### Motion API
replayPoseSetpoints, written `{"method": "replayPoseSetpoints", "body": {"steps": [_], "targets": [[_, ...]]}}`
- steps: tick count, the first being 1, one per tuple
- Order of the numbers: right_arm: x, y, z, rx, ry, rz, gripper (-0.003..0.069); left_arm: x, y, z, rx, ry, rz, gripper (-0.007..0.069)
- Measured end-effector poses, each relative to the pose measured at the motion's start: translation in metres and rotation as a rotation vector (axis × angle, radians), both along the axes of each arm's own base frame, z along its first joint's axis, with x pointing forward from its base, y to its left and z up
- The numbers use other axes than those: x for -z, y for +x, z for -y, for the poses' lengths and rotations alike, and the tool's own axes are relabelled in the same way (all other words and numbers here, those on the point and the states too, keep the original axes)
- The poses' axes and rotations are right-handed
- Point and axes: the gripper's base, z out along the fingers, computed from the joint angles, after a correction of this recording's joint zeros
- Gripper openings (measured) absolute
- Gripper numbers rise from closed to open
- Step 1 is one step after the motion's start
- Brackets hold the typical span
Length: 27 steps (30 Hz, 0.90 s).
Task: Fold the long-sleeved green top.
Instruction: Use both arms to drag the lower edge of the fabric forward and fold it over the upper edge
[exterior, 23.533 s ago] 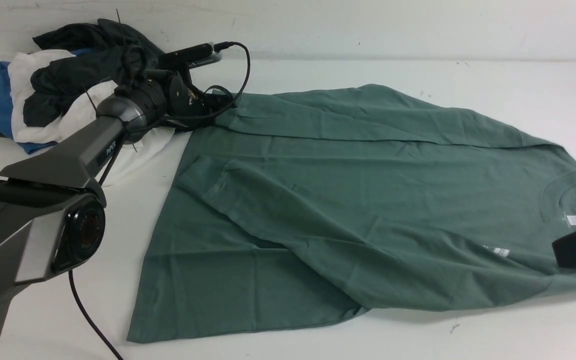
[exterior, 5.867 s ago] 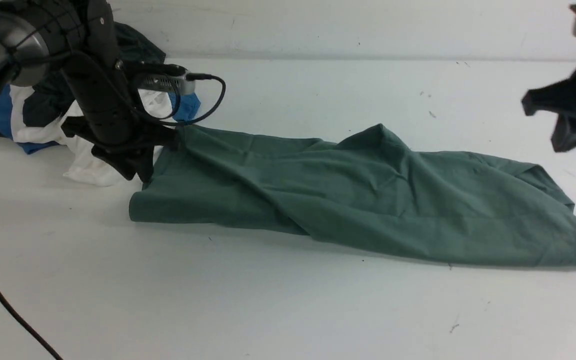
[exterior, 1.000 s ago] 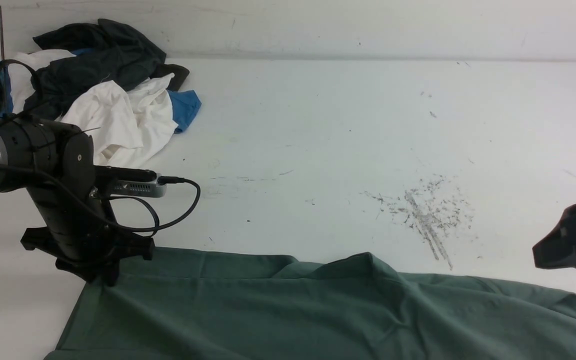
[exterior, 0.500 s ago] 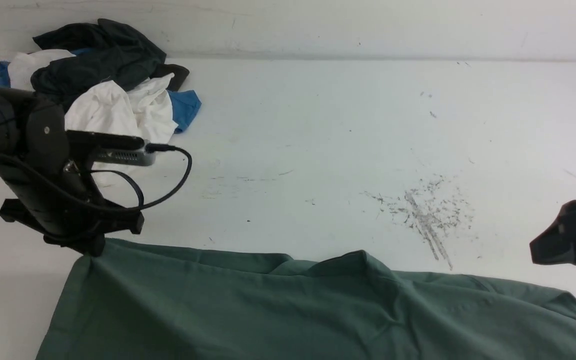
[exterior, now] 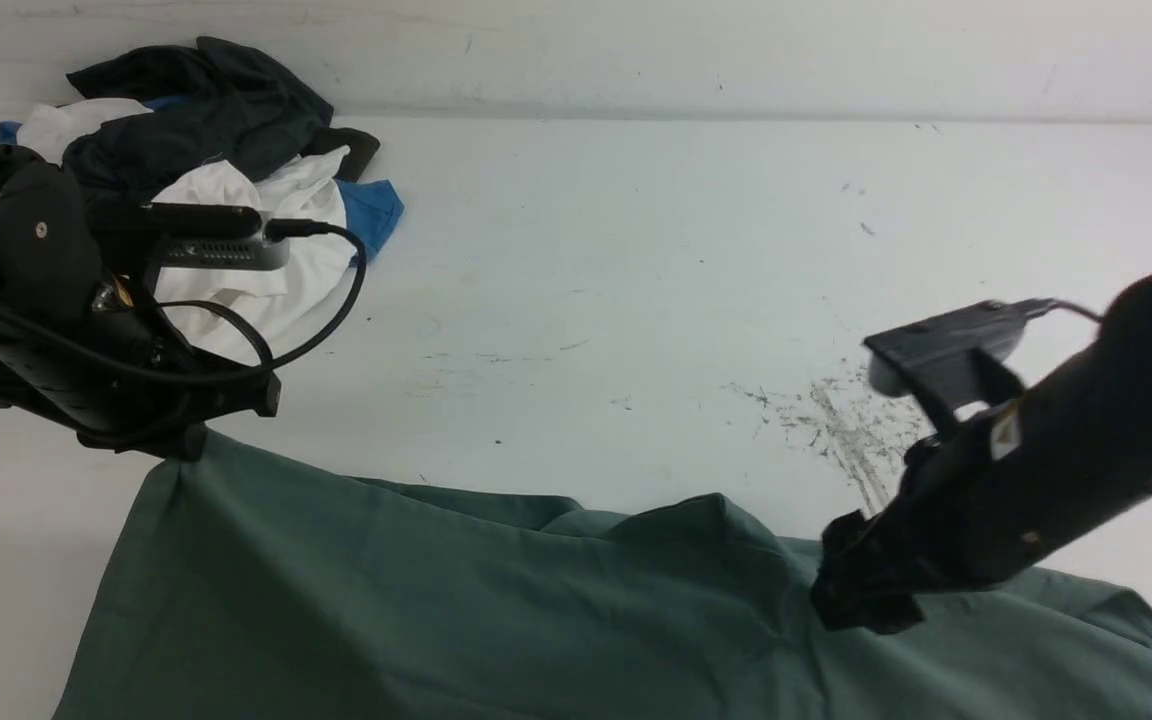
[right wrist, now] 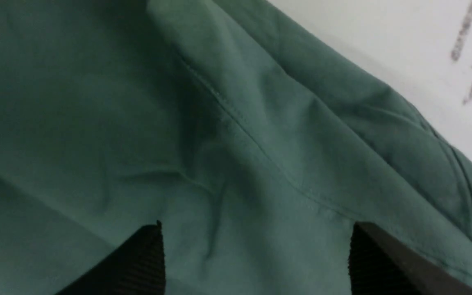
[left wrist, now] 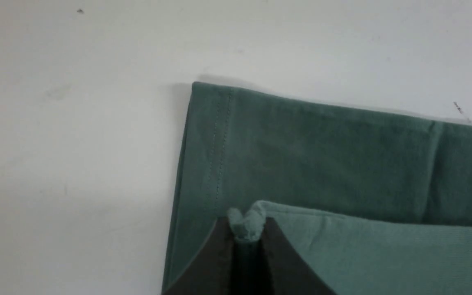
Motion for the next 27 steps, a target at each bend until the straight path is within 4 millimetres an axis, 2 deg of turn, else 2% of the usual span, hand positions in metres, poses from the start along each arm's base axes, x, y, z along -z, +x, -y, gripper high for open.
{"method": "replayPoseSetpoints", "body": {"steps": [4, 9, 13, 14, 15, 16, 17, 18, 19, 23, 24, 25, 27], "targets": [[0.020, 0.010, -0.008, -0.005, -0.013, 0.000, 0.0555, 0.000, -0.001, 0.000, 0.000, 0.002, -0.012, 0.0024], [0.026, 0.017, -0.014, 0.005, 0.024, 0.030, 0.0524, 0.001, -0.001, 0.000, -0.001, 0.002, -0.016, 0.0024], [0.030, 0.018, -0.017, 0.007, 0.031, 0.025, 0.0398, 0.000, -0.001, 0.000, -0.001, 0.002, -0.015, 0.0024], [0.030, 0.019, -0.018, 0.004, 0.035, 0.022, 0.0298, 0.000, -0.001, 0.000, -0.007, 0.000, -0.015, 0.0024], [0.030, 0.019, -0.018, 0.002, 0.034, 0.021, 0.0283, 0.000, -0.001, 0.000, -0.008, -0.001, -0.014, 0.0024], [0.027, 0.020, -0.019, -0.013, 0.032, 0.013, 0.0175, 0.000, -0.002, 0.000, -0.017, -0.004, -0.015, 0.0024], [0.025, 0.020, -0.019, -0.020, 0.032, 0.014, 0.0144, -0.001, -0.002, 0.000, -0.022, -0.006, -0.014, 0.0024], [0.018, 0.022, -0.021, -0.044, 0.028, 0.009, 0.0056, -0.006, -0.001, 0.000, -0.035, -0.011, -0.010, 0.0024], [0.013, 0.024, -0.022, -0.053, 0.027, 0.006, 0.0028, -0.010, -0.001, 0.000, -0.040, -0.013, -0.007, 0.0024], [-0.015, 0.032, -0.027, -0.091, 0.020, 0.010, 0.0003, -0.040, 0.006, 0.001, -0.057, -0.027, 0.051, 0.0023], [-0.016, 0.032, -0.027, -0.095, 0.014, 0.007, 0.0003, -0.040, 0.006, 0.001, -0.057, -0.027, 0.051, 0.0023], [-0.029, 0.036, -0.028, -0.106, 0.007, 0.016, 0.0003, -0.052, 0.010, 0.001, -0.060, -0.031, 0.073, 0.0023], [-0.036, 0.039, -0.026, -0.103, 0.002, 0.009, 0.0003, -0.059, 0.011, 0.001, -0.059, -0.028, 0.080, 0.0023]]}}
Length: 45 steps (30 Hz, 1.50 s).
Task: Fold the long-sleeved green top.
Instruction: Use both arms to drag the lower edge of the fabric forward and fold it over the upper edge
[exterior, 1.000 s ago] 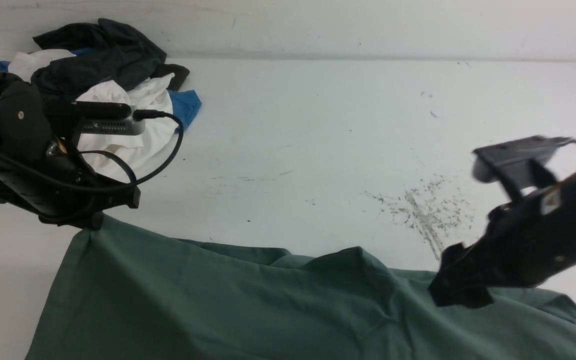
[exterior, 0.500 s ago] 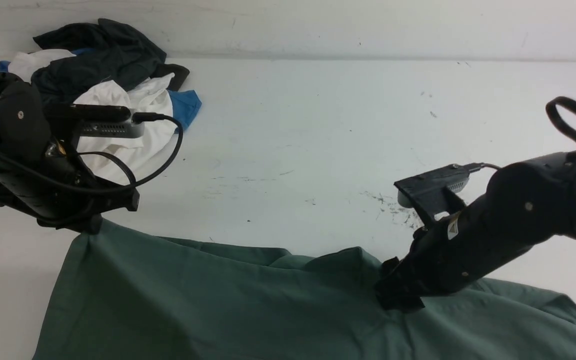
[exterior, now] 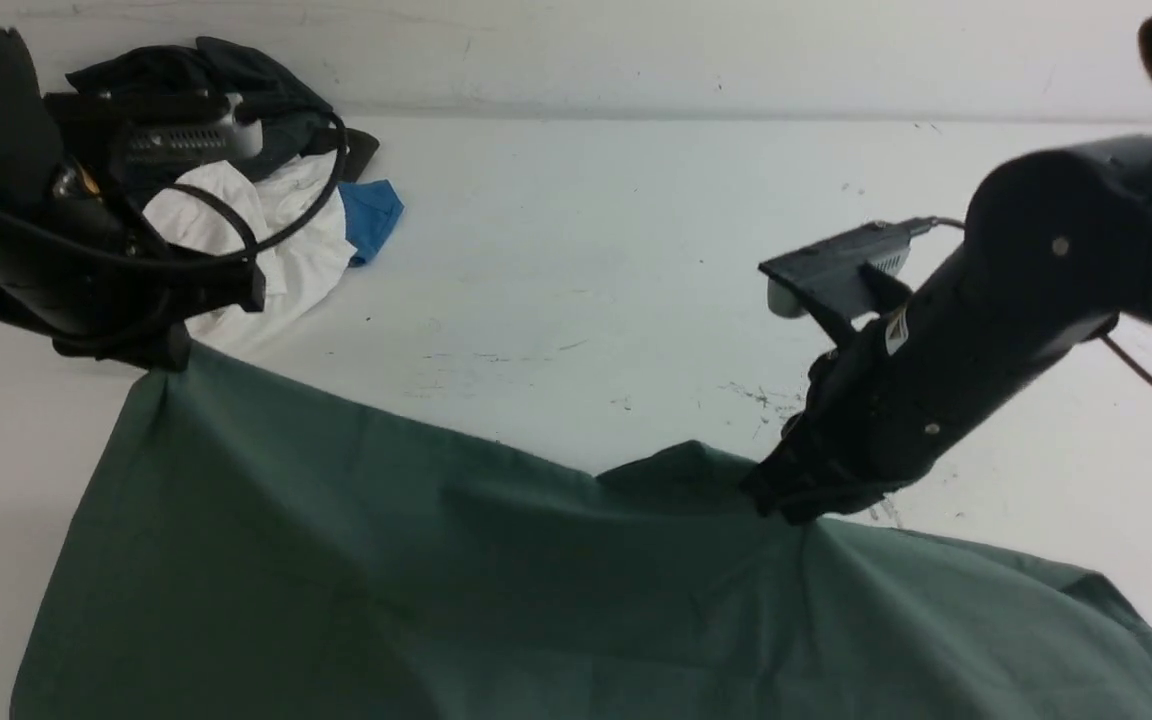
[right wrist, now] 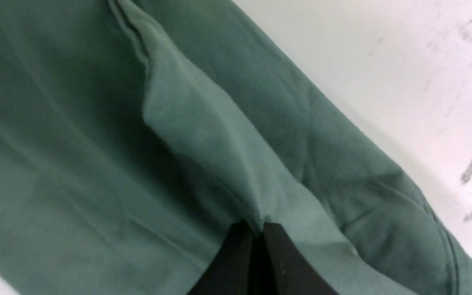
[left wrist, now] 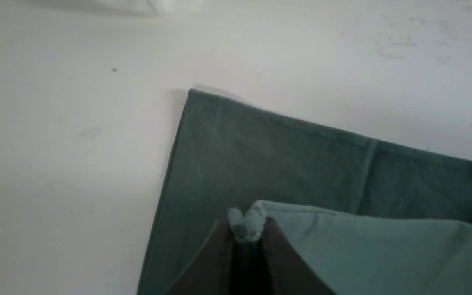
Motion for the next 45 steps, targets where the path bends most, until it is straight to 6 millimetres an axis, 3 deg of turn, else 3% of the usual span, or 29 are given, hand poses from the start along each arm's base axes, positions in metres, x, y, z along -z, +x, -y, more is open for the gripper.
{"method": "replayPoseSetpoints", "body": {"steps": [4, 8, 13, 28, 31, 34, 35, 36, 37, 40, 45], "targets": [[-0.007, 0.012, 0.009, 0.036, 0.003, -0.029, 0.0002, -0.004, 0.003, -0.003, -0.020, 0.027, 0.022, 0.0022], [0.006, 0.025, 0.016, 0.071, 0.002, -0.079, 0.0002, -0.002, 0.007, -0.006, -0.054, 0.049, 0.040, 0.0022], [0.028, 0.037, 0.012, 0.086, 0.026, -0.141, 0.0002, 0.020, 0.022, -0.010, -0.111, 0.095, 0.019, 0.0022], [0.037, 0.055, 0.005, 0.123, 0.091, -0.028, 0.0006, 0.063, 0.047, -0.020, -0.193, 0.131, -0.032, 0.0020], [0.036, 0.058, 0.003, 0.138, 0.116, -0.003, 0.0037, 0.075, 0.051, -0.023, -0.198, 0.139, -0.058, 0.0020], [0.040, 0.063, 0.003, 0.148, 0.123, 0.021, 0.0141, 0.086, 0.054, -0.025, -0.198, 0.148, -0.083, 0.0029], [0.040, 0.063, 0.003, 0.148, 0.123, 0.020, 0.0148, 0.087, 0.054, -0.025, -0.199, 0.147, -0.085, 0.0031], [0.043, 0.064, 0.003, 0.151, 0.122, 0.020, 0.0207, 0.089, 0.055, -0.025, -0.201, 0.149, -0.090, 0.0041], [0.043, 0.064, 0.003, 0.152, 0.122, 0.019, 0.0214, 0.089, 0.055, -0.025, -0.202, 0.148, -0.090, 0.0042], [0.042, 0.062, 0.006, 0.136, 0.084, 0.010, 0.0331, 0.090, 0.056, -0.026, -0.210, 0.160, -0.085, 0.0087], [0.018, 0.051, 0.027, 0.101, -0.114, 0.018, 0.0370, 0.082, 0.060, -0.031, -0.212, 0.228, -0.048, 0.0161]]}}
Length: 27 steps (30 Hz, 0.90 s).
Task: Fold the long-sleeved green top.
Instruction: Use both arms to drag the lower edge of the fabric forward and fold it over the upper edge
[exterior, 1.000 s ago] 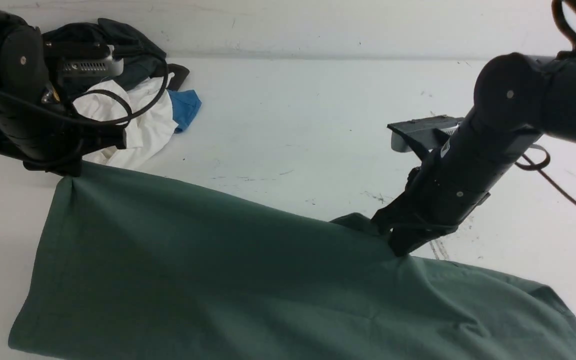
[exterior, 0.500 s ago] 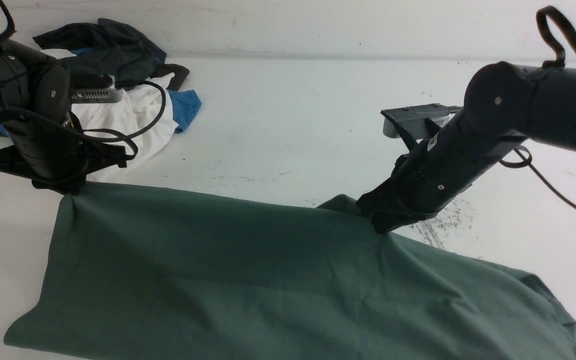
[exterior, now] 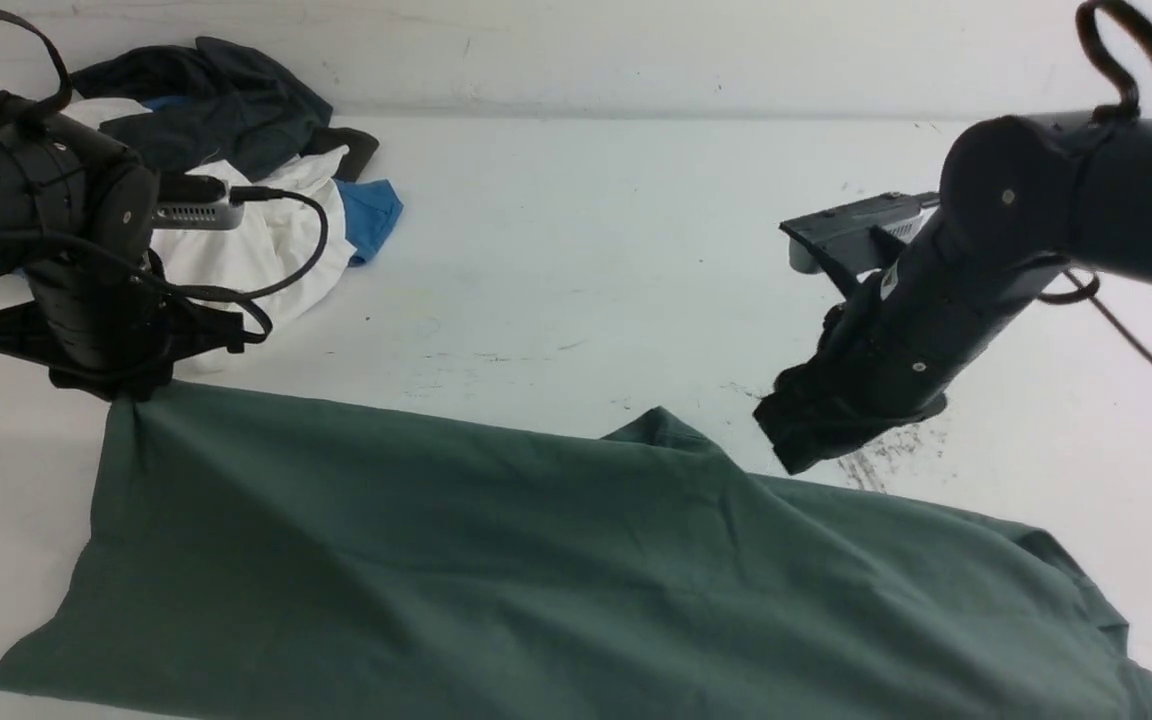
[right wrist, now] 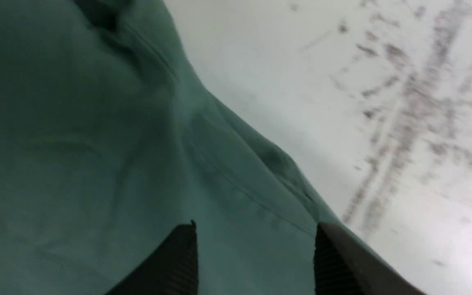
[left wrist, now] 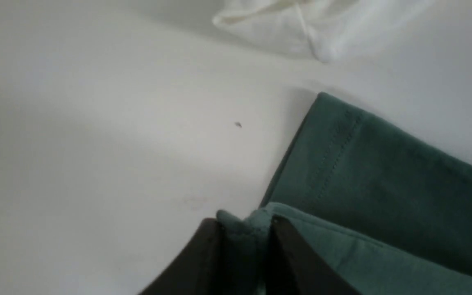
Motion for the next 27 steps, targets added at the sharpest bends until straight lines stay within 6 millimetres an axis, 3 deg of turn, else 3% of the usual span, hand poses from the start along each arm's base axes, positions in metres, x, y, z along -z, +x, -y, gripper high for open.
{"method": "replayPoseSetpoints", "body": {"steps": [6, 12, 20, 27], "targets": [[-0.028, -0.008, 0.046, 0.130, -0.206, 0.012, 0.0368, -0.024, 0.007, -0.006, -0.030, 0.059, 0.007, 0.0179], [-0.029, -0.004, 0.083, 0.239, -0.118, -0.066, 0.0369, -0.028, 0.005, -0.006, -0.004, 0.077, -0.049, 0.0179], [-0.013, 0.003, 0.070, 0.156, 0.054, -0.140, 0.0369, -0.022, 0.006, -0.007, -0.001, 0.084, -0.077, 0.0232], [0.021, 0.012, 0.066, 0.119, 0.042, -0.241, 0.0392, -0.022, 0.005, -0.008, 0.018, 0.106, -0.102, 0.0379]]}}
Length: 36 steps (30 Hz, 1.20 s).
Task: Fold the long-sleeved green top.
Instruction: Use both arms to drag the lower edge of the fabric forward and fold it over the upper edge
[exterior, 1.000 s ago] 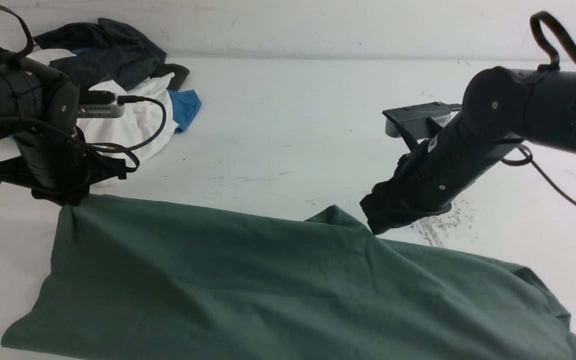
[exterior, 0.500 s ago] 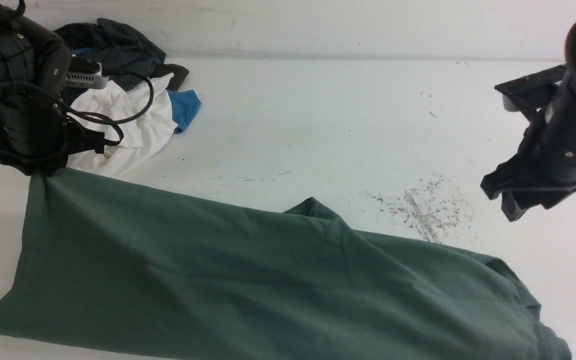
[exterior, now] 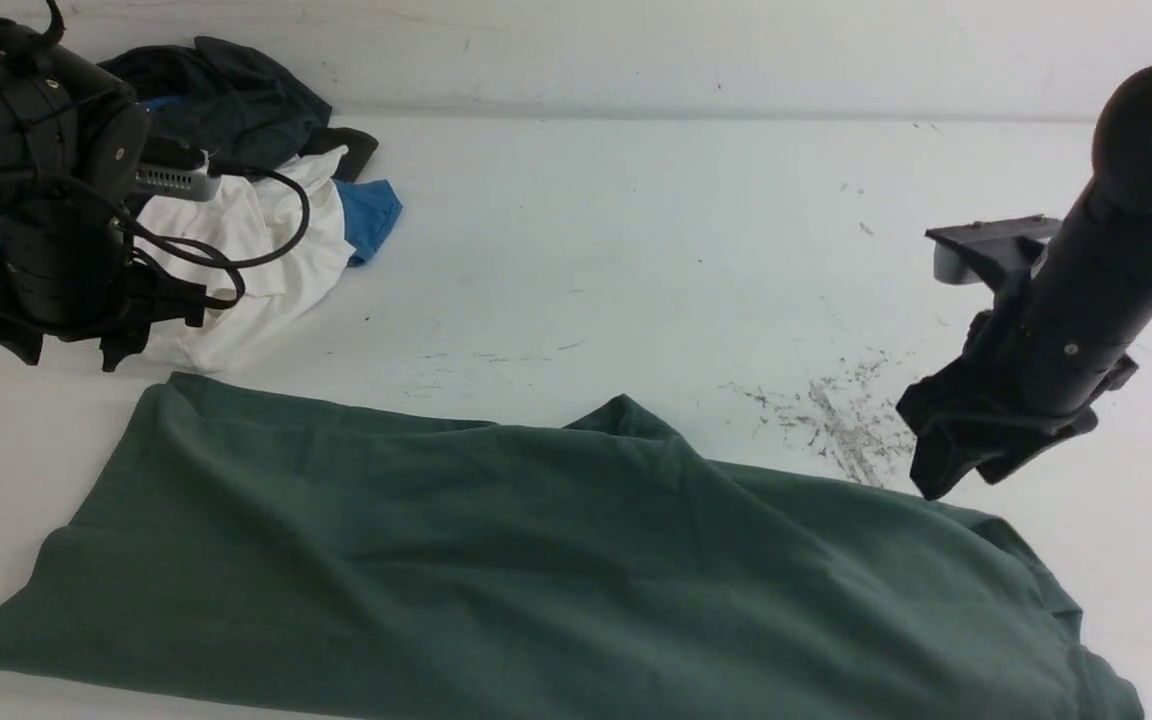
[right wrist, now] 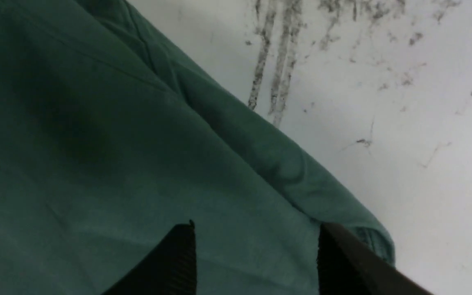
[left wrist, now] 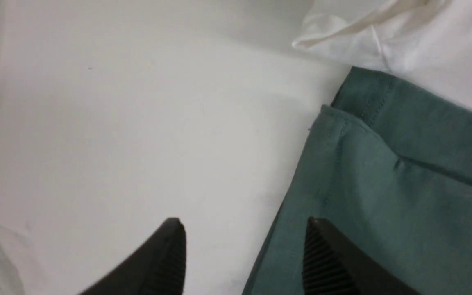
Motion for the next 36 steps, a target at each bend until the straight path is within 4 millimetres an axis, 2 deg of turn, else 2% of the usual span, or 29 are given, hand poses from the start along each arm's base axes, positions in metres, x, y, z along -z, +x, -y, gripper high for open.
{"method": "replayPoseSetpoints", "body": {"steps": [3, 5, 7, 12, 14, 15, 18, 19, 20, 22, 24, 25, 26, 27, 28, 29, 34, 36], "targets": [[0.012, 0.003, 0.000, -0.002, -0.010, -0.031, 0.0421, -0.001, -0.002, 0.002, 0.002, -0.025, -0.034, 0.0384], [0.023, 0.006, 0.000, -0.004, -0.018, -0.061, 0.0445, -0.002, -0.005, 0.010, 0.042, -0.103, -0.089, 0.0349], [0.028, 0.007, -0.001, -0.007, -0.021, -0.076, 0.0452, -0.001, -0.008, 0.016, 0.082, -0.169, -0.132, 0.0299], [0.039, 0.010, -0.001, -0.008, -0.026, -0.085, 0.0457, -0.001, -0.019, 0.033, 0.221, -0.331, -0.257, 0.0068], [0.041, 0.011, -0.001, -0.008, -0.027, -0.088, 0.0456, -0.001, -0.019, 0.036, 0.241, -0.357, -0.262, 0.0032], [0.043, 0.011, -0.001, -0.009, -0.029, -0.099, 0.0444, -0.001, -0.019, 0.038, 0.255, -0.385, -0.260, 0.0006], [0.044, 0.010, -0.001, -0.009, -0.030, -0.106, 0.0384, -0.001, -0.019, 0.040, 0.267, -0.400, -0.255, -0.0004], [0.044, 0.010, -0.001, -0.009, -0.029, -0.106, 0.0384, -0.001, -0.019, 0.040, 0.267, -0.400, -0.255, -0.0004], [0.044, 0.010, -0.001, -0.008, -0.027, -0.109, 0.0323, -0.002, -0.019, 0.040, 0.267, -0.401, -0.252, -0.0004], [0.044, 0.010, -0.001, -0.007, -0.025, -0.111, 0.0289, -0.002, -0.019, 0.040, 0.267, -0.401, -0.252, -0.0004], [0.045, 0.010, -0.002, -0.007, -0.024, -0.112, 0.0196, -0.002, -0.018, 0.040, 0.267, -0.404, -0.251, -0.0004], [0.045, 0.010, -0.002, -0.007, -0.024, -0.112, 0.0189, -0.002, -0.018, 0.040, 0.267, -0.404, -0.251, -0.0004], [0.045, 0.010, -0.002, -0.007, -0.025, -0.114, 0.0151, -0.002, -0.018, 0.040, 0.267, -0.404, -0.251, -0.0004], [0.046, 0.010, -0.001, -0.008, -0.027, -0.115, 0.0078, -0.002, -0.018, 0.040, 0.267, -0.404, -0.250, -0.0004], [0.046, 0.010, -0.001, -0.009, -0.028, -0.115, 0.0070, -0.002, -0.018, 0.040, 0.267, -0.404, -0.250, -0.0004], [0.046, 0.010, -0.001, -0.010, -0.032, -0.115, 0.0023, -0.002, -0.018, 0.041, 0.267, -0.405, -0.250, -0.0004], [0.037, 0.009, 0.000, -0.015, -0.038, -0.089, -0.0003, -0.002, -0.018, 0.041, 0.266, -0.406, -0.252, -0.0004], [0.020, 0.006, 0.003, -0.024, -0.051, -0.038, -0.0004, -0.002, -0.019, 0.041, 0.266, -0.407, -0.257, -0.0004]]}}
